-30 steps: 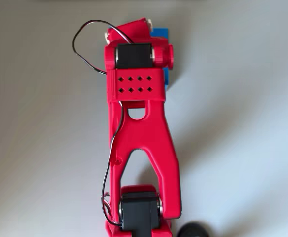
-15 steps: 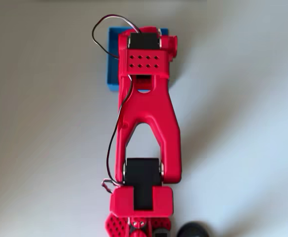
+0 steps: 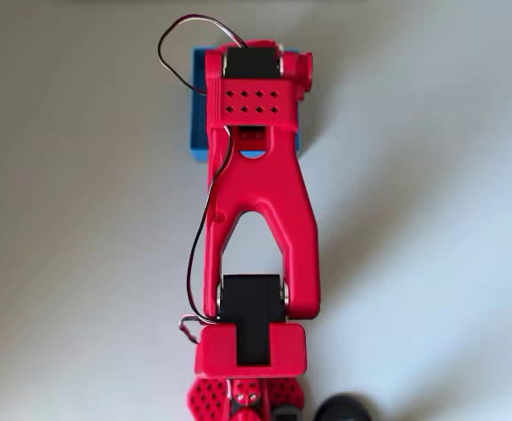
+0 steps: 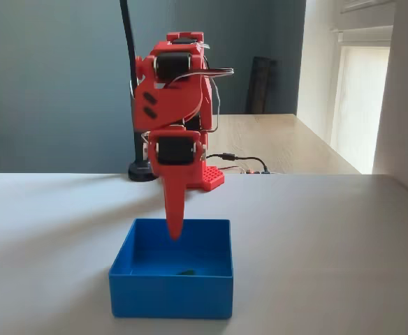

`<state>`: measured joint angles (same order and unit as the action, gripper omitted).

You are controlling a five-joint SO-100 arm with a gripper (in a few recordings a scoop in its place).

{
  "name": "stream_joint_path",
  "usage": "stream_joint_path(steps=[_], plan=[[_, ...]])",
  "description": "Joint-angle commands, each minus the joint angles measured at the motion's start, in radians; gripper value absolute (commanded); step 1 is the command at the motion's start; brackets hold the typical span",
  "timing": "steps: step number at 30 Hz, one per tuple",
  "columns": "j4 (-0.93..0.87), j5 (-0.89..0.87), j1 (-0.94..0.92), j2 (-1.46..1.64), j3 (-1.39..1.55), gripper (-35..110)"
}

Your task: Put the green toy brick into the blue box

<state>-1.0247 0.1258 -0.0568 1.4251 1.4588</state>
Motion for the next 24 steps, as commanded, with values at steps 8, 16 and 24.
stream_joint_path(steps=[8, 16, 24], plan=[[-0.071, -0.064, 0.015, 0.087, 0.0, 0], [-0.06, -0.121, 0.089, 0.382, 0.071, 0], [0.041, -0.133, 0.15, 0.718, 0.314, 0]])
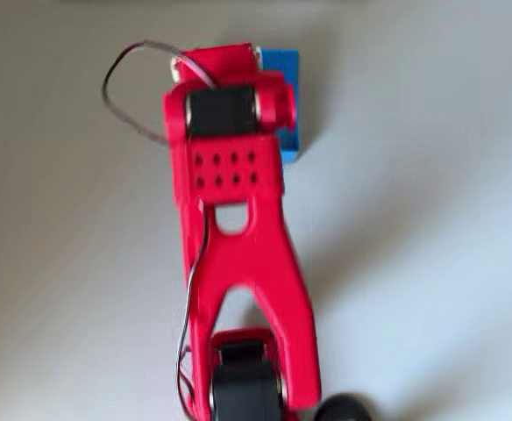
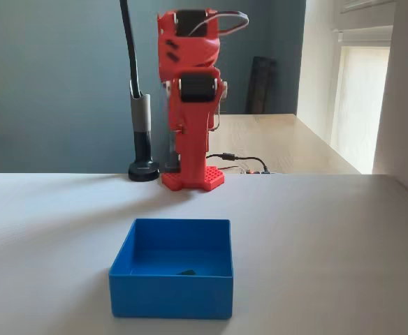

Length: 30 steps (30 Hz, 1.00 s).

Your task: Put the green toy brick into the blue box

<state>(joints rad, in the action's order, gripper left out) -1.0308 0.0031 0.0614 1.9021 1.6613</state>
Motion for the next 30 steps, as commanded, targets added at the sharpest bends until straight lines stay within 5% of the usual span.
stream_joint_path(steps=[1, 17, 30], plan=[[0.074, -0.008, 0.037, 0.285, 0.169, 0], [0.29, 0.011, 0.028, 1.089, 1.103, 0], [0.288, 0.054, 0.015, 1.371, 1.393, 0]])
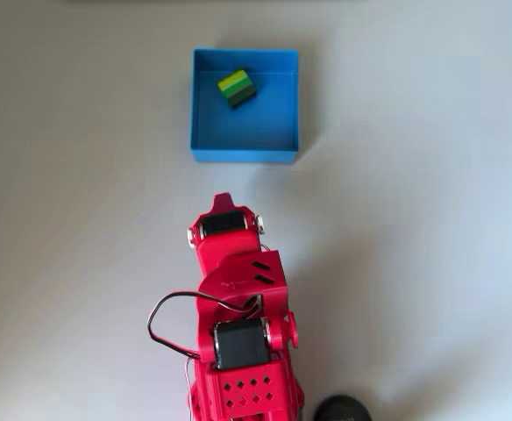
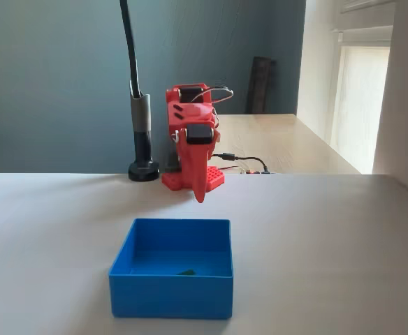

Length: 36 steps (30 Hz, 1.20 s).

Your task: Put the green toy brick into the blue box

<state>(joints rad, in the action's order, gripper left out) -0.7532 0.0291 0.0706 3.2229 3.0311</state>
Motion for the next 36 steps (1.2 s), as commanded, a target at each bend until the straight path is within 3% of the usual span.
stream_joint_path(steps=[1, 17, 36], plan=[[0.011, 0.029, 0.002, 0.052, 0.037, 0], [-0.089, 0.015, -0.049, 0.052, 0.101, 0], [-0.089, 0.018, -0.051, 0.052, 0.101, 0]])
